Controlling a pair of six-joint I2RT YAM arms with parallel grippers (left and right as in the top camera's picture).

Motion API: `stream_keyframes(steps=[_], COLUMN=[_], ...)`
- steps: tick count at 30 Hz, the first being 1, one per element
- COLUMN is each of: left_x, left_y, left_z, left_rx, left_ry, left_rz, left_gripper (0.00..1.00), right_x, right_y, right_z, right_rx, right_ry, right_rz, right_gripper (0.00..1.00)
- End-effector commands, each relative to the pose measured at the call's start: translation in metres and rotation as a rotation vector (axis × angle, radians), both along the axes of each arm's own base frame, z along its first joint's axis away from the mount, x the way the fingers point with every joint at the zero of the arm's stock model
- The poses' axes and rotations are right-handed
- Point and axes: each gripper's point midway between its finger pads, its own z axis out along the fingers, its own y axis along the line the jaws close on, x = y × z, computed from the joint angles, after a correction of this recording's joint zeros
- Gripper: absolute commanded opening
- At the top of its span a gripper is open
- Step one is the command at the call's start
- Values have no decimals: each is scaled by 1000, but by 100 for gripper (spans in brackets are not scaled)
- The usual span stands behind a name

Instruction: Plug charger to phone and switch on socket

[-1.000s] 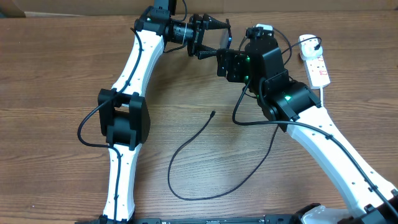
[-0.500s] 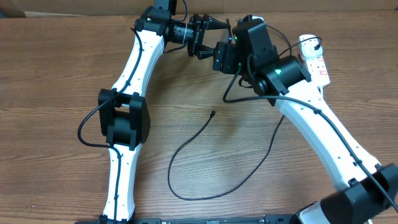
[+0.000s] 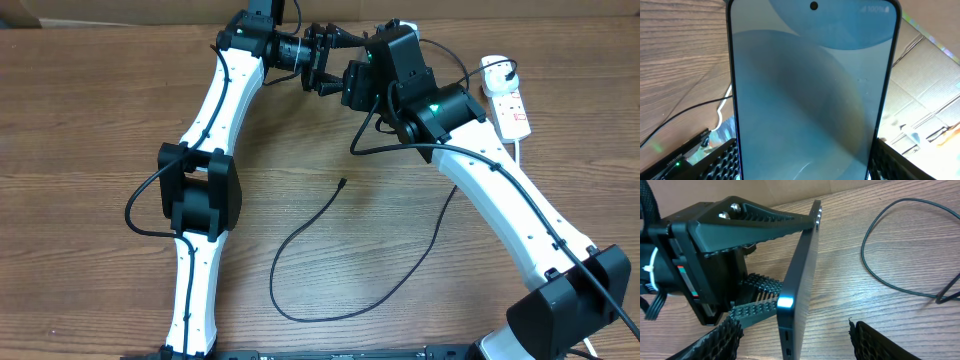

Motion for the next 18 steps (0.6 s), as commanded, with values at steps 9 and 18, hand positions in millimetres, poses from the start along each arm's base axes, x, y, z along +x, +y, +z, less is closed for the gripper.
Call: stream_keyframes(steps=[9, 18], left_x=[-3, -1], left_y=[-4, -4], left_z=[16, 14], left_rx=[-28, -12], left_ry=[-4, -8], left_rz=[-16, -3], left_gripper=[65, 65], right_x=[16, 22], right_y=[5, -3], right_z=[-9, -5], right_rx=[-6, -54], right_ry=[-17, -54], right_rz=[-23, -49], right_gripper=[67, 61])
